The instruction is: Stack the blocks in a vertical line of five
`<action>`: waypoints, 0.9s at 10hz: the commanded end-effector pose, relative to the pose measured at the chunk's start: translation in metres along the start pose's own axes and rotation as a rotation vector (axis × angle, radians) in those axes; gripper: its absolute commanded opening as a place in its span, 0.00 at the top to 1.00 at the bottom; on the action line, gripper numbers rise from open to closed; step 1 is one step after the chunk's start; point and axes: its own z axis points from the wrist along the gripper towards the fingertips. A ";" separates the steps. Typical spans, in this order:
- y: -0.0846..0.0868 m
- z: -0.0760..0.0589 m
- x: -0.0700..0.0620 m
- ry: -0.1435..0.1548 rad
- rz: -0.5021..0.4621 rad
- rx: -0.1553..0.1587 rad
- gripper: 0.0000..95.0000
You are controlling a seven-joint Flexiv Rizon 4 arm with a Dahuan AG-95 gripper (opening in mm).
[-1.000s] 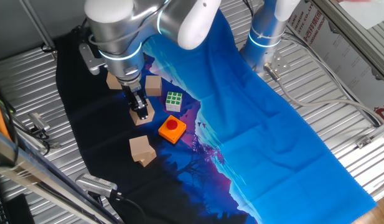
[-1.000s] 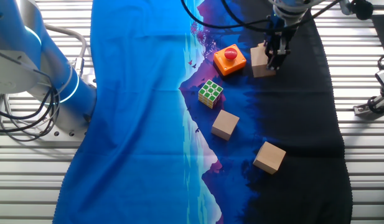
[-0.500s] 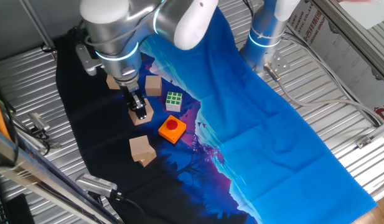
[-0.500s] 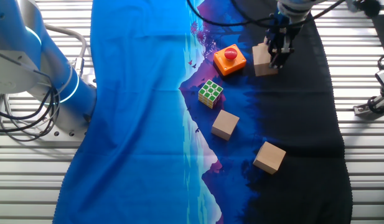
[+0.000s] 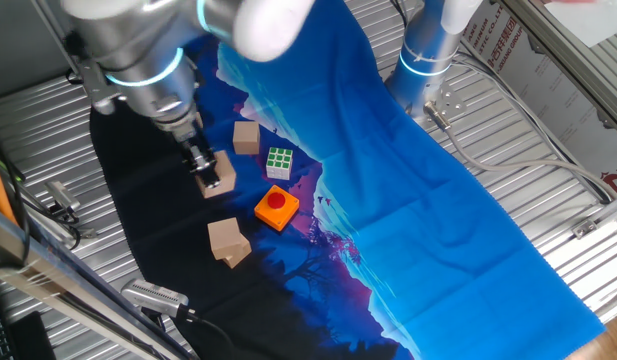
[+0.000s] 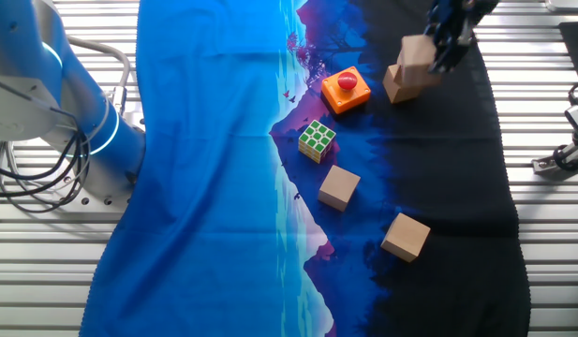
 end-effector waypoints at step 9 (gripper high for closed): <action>0.046 0.017 -0.024 -0.029 0.126 -0.009 1.00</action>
